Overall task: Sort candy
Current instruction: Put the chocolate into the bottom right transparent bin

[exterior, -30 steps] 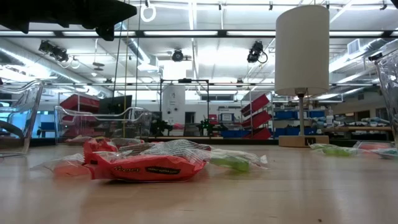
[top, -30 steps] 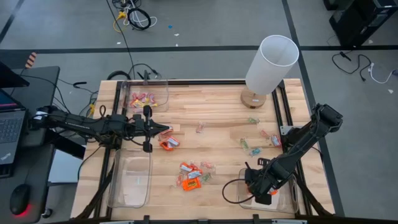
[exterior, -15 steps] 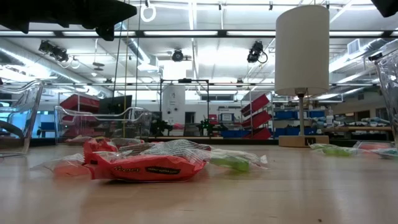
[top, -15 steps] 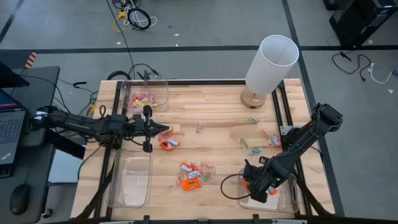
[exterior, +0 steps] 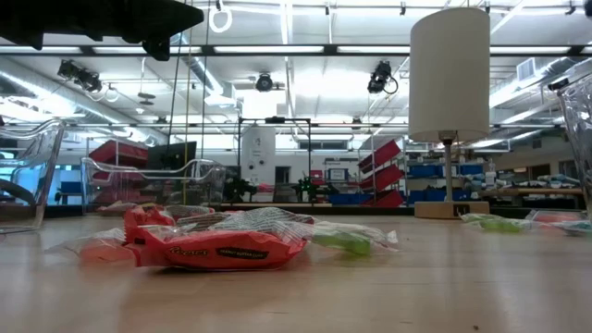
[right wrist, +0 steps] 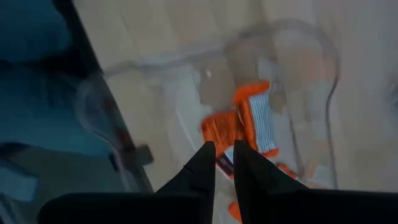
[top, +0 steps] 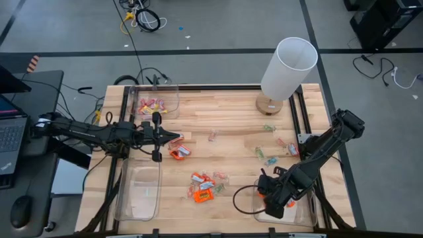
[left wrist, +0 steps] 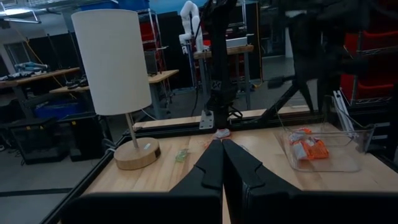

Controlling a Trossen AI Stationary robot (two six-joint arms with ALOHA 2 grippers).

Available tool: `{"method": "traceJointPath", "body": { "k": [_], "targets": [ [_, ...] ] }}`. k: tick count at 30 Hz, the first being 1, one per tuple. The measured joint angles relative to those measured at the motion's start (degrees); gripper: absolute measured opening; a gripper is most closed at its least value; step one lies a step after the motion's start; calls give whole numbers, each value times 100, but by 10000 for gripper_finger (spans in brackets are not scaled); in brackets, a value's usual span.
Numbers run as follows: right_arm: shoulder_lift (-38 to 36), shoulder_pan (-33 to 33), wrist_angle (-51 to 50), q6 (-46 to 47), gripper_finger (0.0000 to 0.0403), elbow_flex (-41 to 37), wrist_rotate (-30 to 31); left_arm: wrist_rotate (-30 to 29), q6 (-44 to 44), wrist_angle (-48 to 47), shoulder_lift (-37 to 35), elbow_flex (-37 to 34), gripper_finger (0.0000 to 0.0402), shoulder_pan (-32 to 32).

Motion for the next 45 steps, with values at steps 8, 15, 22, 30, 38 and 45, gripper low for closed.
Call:
{"method": "traceJointPath", "body": {
  "k": [8,15,22,30,38,45],
  "targets": [
    [-4,-137,-1026,-43,43,1027,1197,-10,-32,0,0,0,1,0],
    [-11,-816,-2212,256,43,1556,1793,-12,-37,-5,0,0,1,2],
    [-11,-1716,-2884,100,43,1596,1817,-12,-39,-52,0,0,1,2],
    [-281,-2354,-2928,-743,43,1596,2298,-14,-42,-138,-1,0,4,2],
    [-1165,-2565,-2766,-900,44,1327,2876,-15,-44,-176,-1,0,5,2],
    [-2206,-2753,-2145,-689,45,75,2736,-16,-50,-177,0,0,5,2]
  ]
}}
